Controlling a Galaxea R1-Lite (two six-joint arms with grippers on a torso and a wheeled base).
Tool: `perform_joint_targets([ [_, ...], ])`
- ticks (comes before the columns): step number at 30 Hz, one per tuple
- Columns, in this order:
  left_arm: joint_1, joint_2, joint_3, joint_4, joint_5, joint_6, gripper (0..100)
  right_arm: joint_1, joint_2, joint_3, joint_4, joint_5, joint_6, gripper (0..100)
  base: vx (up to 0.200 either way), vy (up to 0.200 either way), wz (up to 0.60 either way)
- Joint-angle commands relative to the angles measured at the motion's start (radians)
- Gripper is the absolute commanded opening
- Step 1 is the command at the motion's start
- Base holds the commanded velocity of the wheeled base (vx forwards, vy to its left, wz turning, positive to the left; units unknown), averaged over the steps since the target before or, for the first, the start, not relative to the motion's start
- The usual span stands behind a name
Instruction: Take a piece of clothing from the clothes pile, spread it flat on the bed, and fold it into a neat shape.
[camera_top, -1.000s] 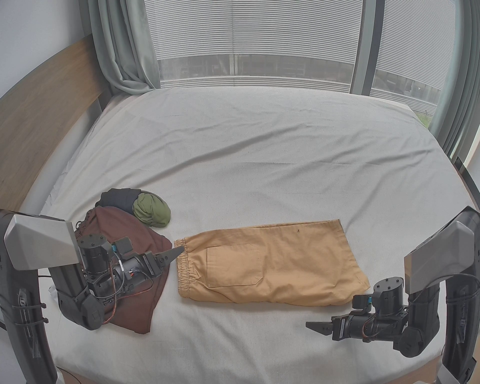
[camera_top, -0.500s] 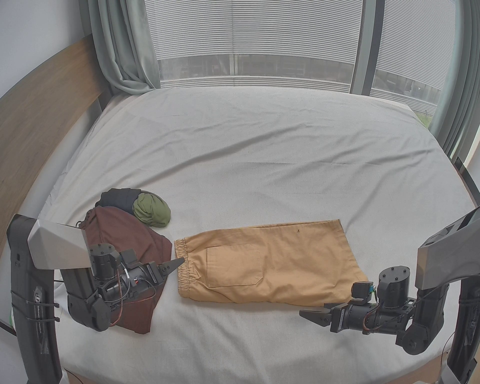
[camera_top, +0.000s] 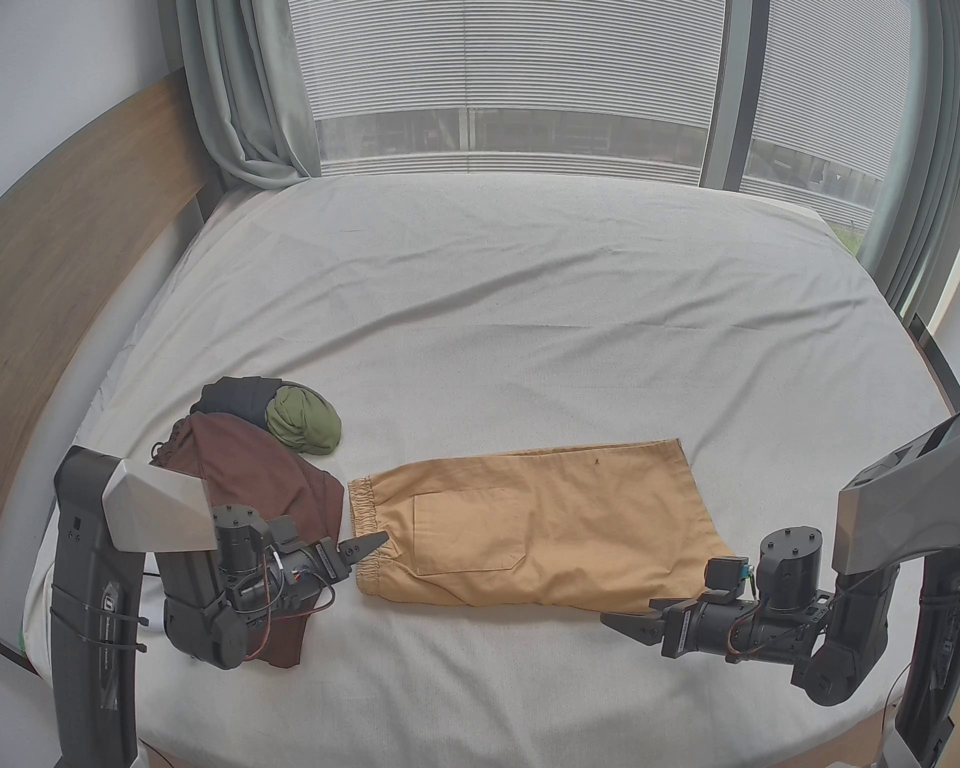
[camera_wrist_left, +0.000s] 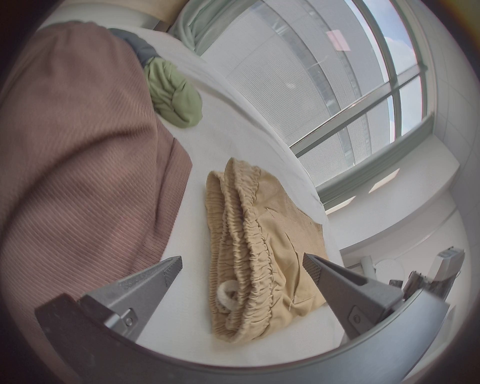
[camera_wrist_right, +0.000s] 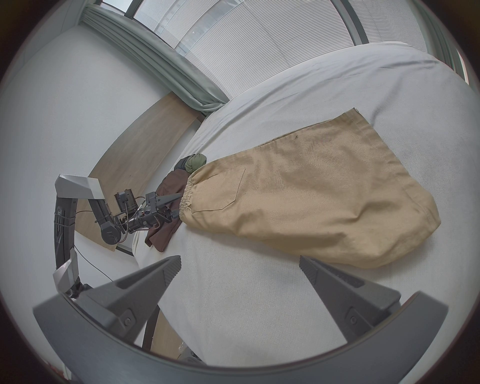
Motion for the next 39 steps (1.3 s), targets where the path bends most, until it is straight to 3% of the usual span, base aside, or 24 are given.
perform_joint_targets([
  [1,-0.033,0.028,-0.039,-0.001,0.002,-0.038,100,0.001,0.003,-0.003,-0.001,0.000,0.000,100,0.000,0.000,0.00],
  [27,-0.090,0.080,-0.125,-0.002,0.042,-0.070,100,0.006,0.008,-0.009,-0.001,0.000,0.001,100,0.000,0.000,0.00],
  [28,-0.090,0.078,-0.125,-0.002,0.044,-0.070,0,0.006,0.008,-0.011,-0.001,0.000,0.001,100,0.000,0.000,0.00],
  [39,-0.076,0.089,-0.133,-0.006,0.041,-0.102,0,-0.057,0.047,-0.098,-0.001,-0.009,0.006,100,0.000,0.000,0.00],
])
